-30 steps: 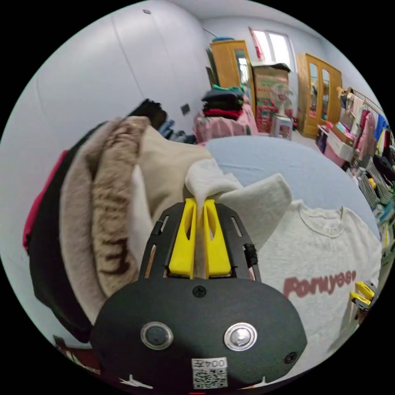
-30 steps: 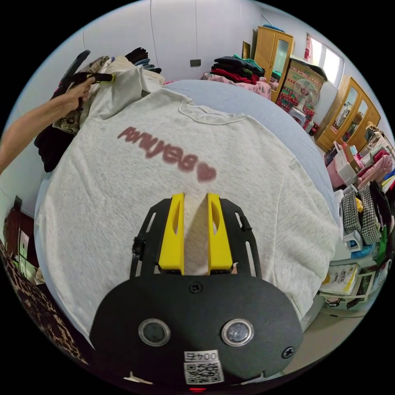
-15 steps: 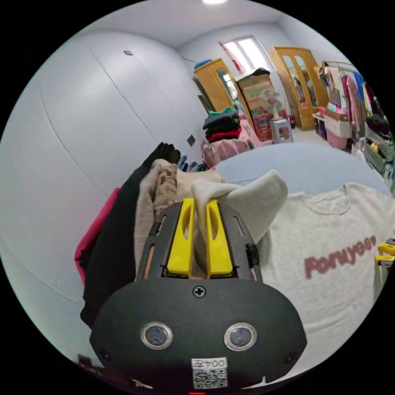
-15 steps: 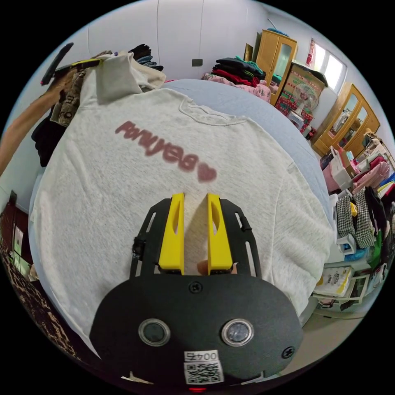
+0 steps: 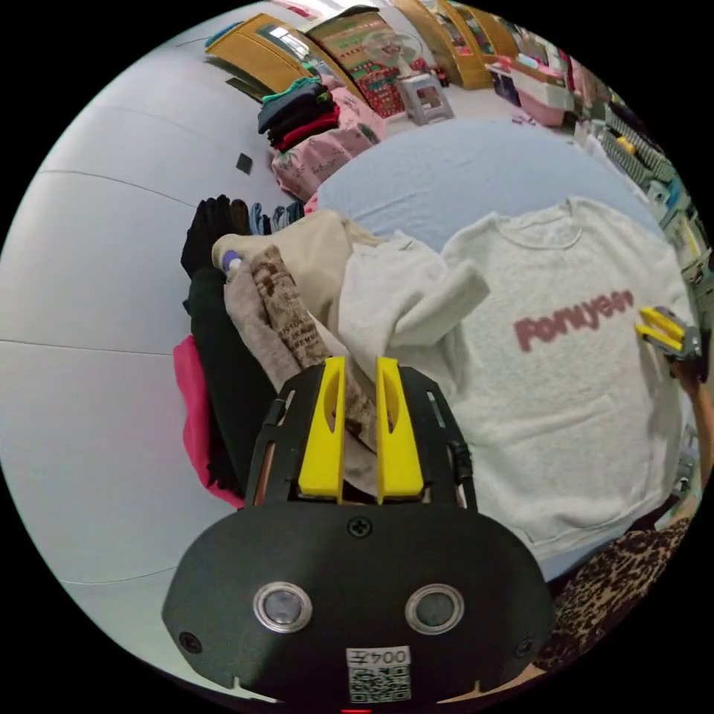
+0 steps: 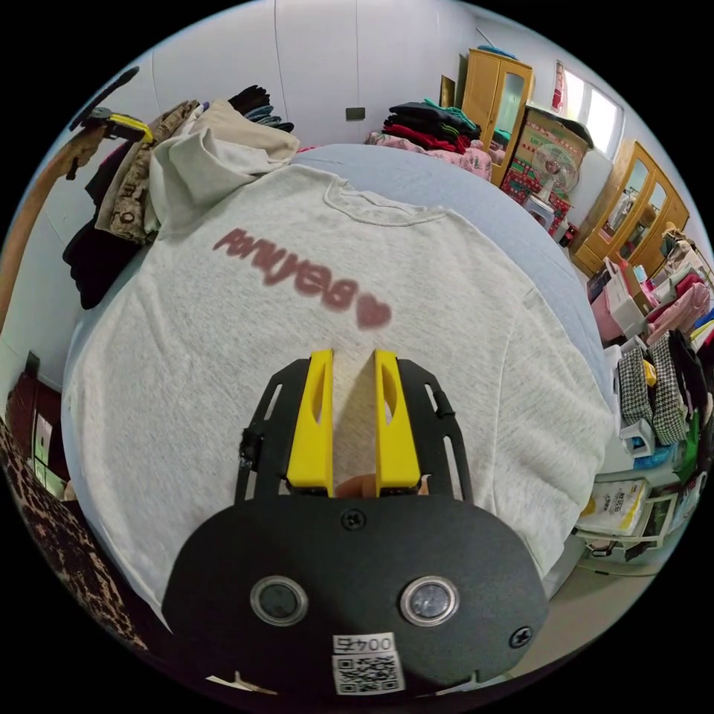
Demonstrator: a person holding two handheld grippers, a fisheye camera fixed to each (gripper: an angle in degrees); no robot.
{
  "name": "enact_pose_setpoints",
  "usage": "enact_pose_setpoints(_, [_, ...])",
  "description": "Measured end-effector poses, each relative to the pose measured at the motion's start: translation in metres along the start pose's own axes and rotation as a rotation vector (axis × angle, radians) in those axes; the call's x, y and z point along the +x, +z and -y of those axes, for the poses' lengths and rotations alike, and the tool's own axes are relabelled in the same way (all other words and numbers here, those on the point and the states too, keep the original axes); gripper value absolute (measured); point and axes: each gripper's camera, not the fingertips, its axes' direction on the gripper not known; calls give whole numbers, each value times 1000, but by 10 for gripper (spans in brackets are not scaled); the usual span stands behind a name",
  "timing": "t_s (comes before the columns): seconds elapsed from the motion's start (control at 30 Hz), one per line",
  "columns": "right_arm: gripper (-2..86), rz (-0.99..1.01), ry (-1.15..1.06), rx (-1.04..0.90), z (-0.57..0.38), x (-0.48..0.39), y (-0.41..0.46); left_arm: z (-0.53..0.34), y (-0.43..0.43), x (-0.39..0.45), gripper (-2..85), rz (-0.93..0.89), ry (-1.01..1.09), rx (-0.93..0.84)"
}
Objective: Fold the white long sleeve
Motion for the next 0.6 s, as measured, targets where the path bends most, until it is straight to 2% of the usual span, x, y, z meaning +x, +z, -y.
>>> enact_pose_setpoints(0.1, [87, 9, 6, 1, 1, 5, 0, 7, -61, -4, 94, -146, 29, 202])
enact_pose_setpoints(0.17, [86, 4, 2, 0, 2, 5, 0, 28, -80, 20, 157, -267, 99, 378])
enact_pose_setpoints(0.2, [86, 5, 2, 0, 2, 6, 0, 37, -74, 30, 178, -268, 121, 378])
enact_pose_setpoints(0.27, [86, 15, 6, 0, 3, 10, 0, 83, -16, 101, 231, -104, 287, 197])
enact_pose_setpoints(0.33, [85, 21, 9, 1, 3, 12, 0, 98, 41, 161, 229, 45, 462, 54])
enact_pose_setpoints(0.4, [85, 19, 8, 1, 4, 13, 1, 101, 90, 197, 191, 220, 587, -48])
enact_pose_setpoints(0.43, [85, 14, 6, 1, 4, 13, 1, 100, 111, 201, 103, 341, 620, -69])
enact_pose_setpoints(0.47, [86, 9, 4, 0, 5, 13, 1, 103, 118, 187, 53, 393, 581, -61])
enact_pose_setpoints(0.5, [86, 8, 3, 0, 5, 12, 1, 107, 116, 173, 47, 388, 523, -60])
enact_pose_setpoints(0.57, [86, 4, 2, 0, 6, 13, 2, 107, 75, 89, 31, 253, 184, 53])
enact_pose_setpoints(0.6, [86, 4, 2, 0, 6, 13, 2, 99, 64, 67, 29, 213, 96, 92])
